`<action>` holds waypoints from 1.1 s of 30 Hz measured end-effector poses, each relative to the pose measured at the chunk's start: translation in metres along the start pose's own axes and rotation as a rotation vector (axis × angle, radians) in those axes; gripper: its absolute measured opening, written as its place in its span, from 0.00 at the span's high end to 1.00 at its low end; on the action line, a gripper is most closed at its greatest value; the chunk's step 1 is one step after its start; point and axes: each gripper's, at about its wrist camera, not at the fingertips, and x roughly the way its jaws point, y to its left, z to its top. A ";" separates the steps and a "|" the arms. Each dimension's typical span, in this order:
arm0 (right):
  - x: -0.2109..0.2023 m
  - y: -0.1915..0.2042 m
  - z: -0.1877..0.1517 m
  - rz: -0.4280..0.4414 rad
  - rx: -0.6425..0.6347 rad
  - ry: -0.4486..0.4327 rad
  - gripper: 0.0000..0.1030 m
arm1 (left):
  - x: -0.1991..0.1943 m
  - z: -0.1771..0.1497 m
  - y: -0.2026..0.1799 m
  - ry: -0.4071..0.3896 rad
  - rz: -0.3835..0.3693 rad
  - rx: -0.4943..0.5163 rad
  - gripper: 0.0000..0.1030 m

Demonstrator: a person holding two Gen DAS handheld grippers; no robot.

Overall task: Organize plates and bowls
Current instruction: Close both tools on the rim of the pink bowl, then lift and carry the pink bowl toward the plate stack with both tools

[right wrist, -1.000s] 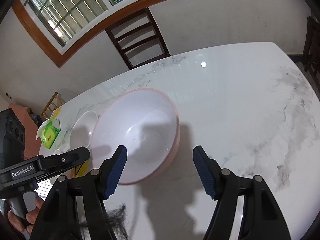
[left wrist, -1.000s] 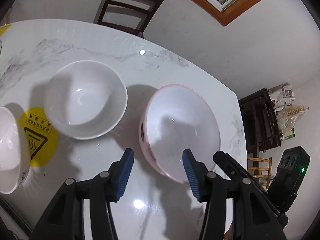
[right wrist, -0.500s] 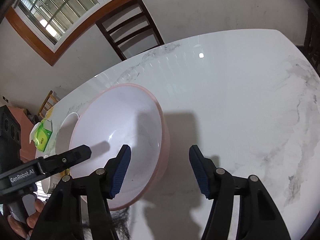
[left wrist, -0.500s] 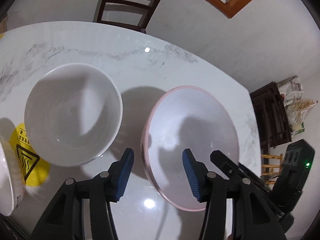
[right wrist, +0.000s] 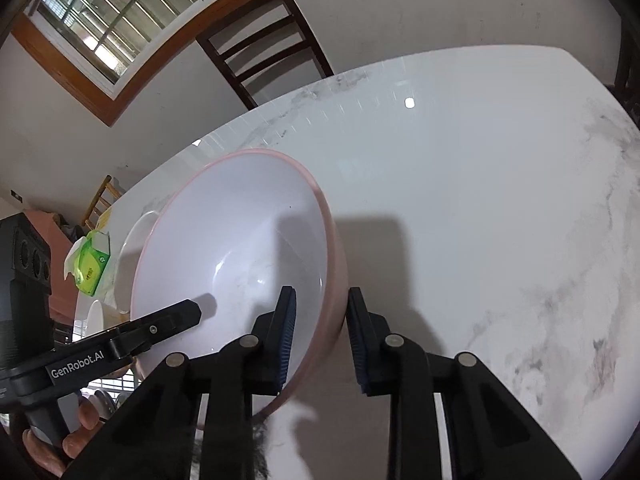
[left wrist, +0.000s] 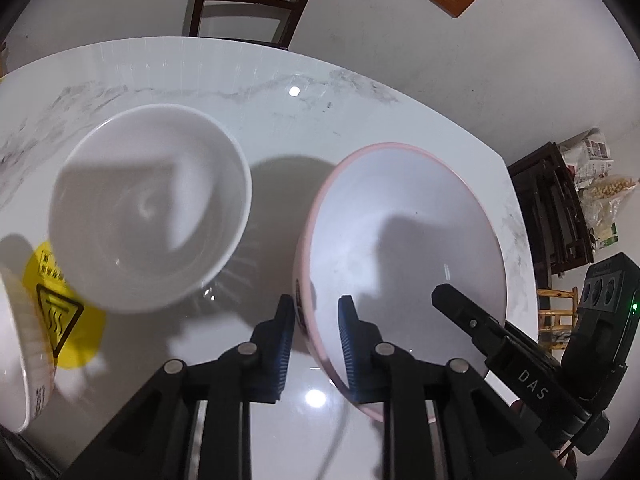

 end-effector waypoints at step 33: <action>-0.070 0.077 -0.195 0.044 -0.094 0.105 0.76 | -0.109 -0.193 0.050 -0.002 0.101 0.057 0.78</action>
